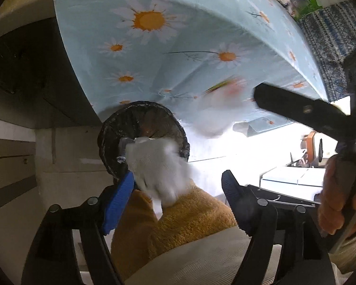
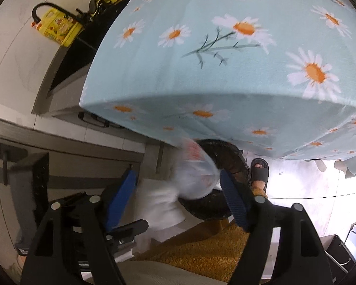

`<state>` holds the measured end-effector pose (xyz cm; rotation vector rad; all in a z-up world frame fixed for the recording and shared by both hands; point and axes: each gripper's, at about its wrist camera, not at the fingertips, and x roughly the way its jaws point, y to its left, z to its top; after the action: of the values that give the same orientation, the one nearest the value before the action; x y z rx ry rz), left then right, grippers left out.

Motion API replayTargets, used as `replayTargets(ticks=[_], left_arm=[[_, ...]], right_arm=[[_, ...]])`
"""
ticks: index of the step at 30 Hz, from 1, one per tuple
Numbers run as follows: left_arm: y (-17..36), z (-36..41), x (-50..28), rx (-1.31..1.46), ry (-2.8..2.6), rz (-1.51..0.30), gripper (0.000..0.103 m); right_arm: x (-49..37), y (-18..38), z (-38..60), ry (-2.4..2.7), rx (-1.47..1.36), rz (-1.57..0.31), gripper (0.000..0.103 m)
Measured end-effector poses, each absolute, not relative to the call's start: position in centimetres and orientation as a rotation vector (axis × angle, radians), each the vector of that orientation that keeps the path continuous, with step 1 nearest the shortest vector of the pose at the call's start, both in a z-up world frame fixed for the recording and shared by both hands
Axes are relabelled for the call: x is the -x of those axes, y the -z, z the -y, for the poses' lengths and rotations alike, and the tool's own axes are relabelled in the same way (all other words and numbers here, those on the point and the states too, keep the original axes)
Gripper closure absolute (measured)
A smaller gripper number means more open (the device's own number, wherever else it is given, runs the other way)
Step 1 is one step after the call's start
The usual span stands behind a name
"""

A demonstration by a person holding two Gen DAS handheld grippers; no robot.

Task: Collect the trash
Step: 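Open both grippers to drop the cloth and bag into the bin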

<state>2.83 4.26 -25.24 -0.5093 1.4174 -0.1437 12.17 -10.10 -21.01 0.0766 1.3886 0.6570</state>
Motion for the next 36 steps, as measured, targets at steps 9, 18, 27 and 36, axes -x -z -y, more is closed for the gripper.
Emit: replayTargets(ticks=[9,18,27,36], left_arm=[[25.3,-5.5,-3.4,0.531,0.109,-1.417,0.029],[23.3,-5.9,-3.4,0.525,0.114,-1.365,0.029],[20.3,-6.0,-3.8,0.502,0.131,-1.285,0.029],[16.8,-5.9,-4.5,0.476,0.153,-1.193,0.029]], right_arm=[[-12.8,20.6,10.6,-0.636,-0.092,-1.386,0.029],[-12.4,19.2,11.3,-0.627,-0.109,-1.349,0.029],[-11.9,16.3,12.9,-0.608,-0.11,-1.269,0.029],[-12.0,13.9,14.3,-0.582,-0.124,-1.197,0.029]])
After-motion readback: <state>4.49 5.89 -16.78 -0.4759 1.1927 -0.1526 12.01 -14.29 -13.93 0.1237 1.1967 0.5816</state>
